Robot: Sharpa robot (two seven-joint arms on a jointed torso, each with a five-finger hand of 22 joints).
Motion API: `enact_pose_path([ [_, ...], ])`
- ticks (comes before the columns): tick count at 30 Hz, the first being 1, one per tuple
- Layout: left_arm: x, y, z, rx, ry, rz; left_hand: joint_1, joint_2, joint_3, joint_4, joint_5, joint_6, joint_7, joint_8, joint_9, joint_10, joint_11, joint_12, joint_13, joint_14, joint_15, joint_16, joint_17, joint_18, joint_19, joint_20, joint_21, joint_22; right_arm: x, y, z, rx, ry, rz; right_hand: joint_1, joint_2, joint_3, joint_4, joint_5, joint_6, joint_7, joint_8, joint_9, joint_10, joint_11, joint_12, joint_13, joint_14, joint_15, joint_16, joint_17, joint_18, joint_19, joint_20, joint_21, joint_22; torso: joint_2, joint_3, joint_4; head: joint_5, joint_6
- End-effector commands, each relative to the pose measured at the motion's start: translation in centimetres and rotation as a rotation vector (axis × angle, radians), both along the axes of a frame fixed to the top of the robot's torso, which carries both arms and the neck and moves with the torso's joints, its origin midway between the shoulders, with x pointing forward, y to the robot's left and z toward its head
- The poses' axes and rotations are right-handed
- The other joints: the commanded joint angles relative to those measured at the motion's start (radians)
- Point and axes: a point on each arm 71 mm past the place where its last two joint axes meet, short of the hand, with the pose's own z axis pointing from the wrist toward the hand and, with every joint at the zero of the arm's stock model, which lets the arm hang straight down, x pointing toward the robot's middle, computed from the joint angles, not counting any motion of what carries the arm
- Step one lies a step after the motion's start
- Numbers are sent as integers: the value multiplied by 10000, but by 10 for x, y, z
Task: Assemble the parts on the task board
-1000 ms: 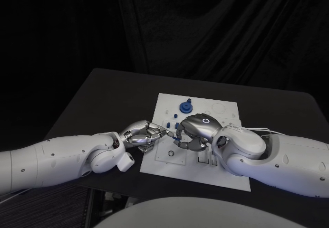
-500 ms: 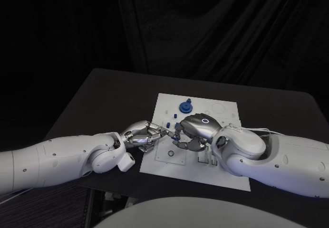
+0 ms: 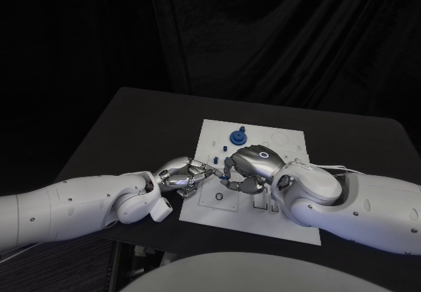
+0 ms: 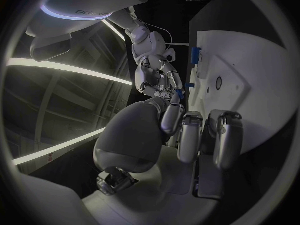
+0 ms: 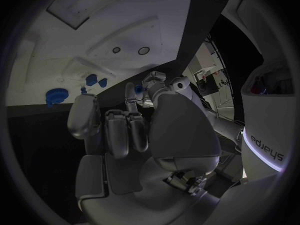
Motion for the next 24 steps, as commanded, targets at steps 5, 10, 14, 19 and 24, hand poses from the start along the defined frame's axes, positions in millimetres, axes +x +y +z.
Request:
enact_pose_path([
  [5, -2, 0, -3, 34, 131, -26, -137, -32, -7, 51, -63, 26, 69, -13, 20, 1759, -576, 2360, 4737, 1019, -15, 26, 2634, -115, 323, -33, -69, 2360, -2, 1, 3, 345, -140, 63, 89, 5, 231, -227, 67, -3, -81, 49, 29, 40, -32, -37, 1688, 332, -45, -24, 1092, -102, -20, -5, -4, 1519, -3, -2, 5, 13, -1],
  [10, -2, -1, -4, 34, 150, -40, -141, -36, -7, 51, -76, 23, 71, -16, 20, 1759, -573, 2360, 4737, 1019, -11, 26, 2634, -110, 303, -30, -82, 2352, -2, 1, 3, 390, -46, 31, 117, 16, 246, -241, 84, -3, -84, 54, 50, 51, -35, -30, 1697, 334, -46, -24, 1093, -102, -18, -4, -1, 1520, -7, -4, 3, 47, -1],
  [14, -2, -1, -4, 44, 169, -46, -142, -41, -7, 48, -88, 21, 71, -18, 21, 1759, -572, 2360, 4737, 1019, -9, 26, 2634, -110, 301, -28, -82, 2352, -1, 1, 2, 368, -10, -9, 129, 22, 254, -247, 94, -5, -84, 54, 57, 51, -36, -31, 1697, 333, -47, -25, 1090, -99, -23, -4, -13, 1517, -2, -2, 2, 55, -1],
  [19, -2, -1, -5, 58, 193, -57, -150, -38, -5, 50, -116, 27, 74, -16, 24, 1759, -567, 2360, 4737, 1019, -3, 26, 2634, -101, 267, -23, -103, 2339, 0, 1, 2, 340, 12, -21, 141, 30, 263, -253, 103, -7, -83, 55, 66, 50, -37, -32, 1697, 333, -47, -26, 1090, -99, -23, -4, -12, 1517, -6, -4, 0, 71, -1],
  [24, -2, -2, -5, 63, 222, -90, -156, -38, -3, 50, -149, 29, 79, -17, 27, 1759, -563, 2360, 4737, 1019, 3, 26, 2634, -102, 267, -18, -104, 2339, 0, 2, 2, 324, 16, -21, 172, 57, 286, -265, 110, -4, -82, 63, 91, 55, -37, -30, 1701, 336, -48, -24, 1094, -97, -25, -4, -19, 1516, -9, -1, 5, 82, -1],
])
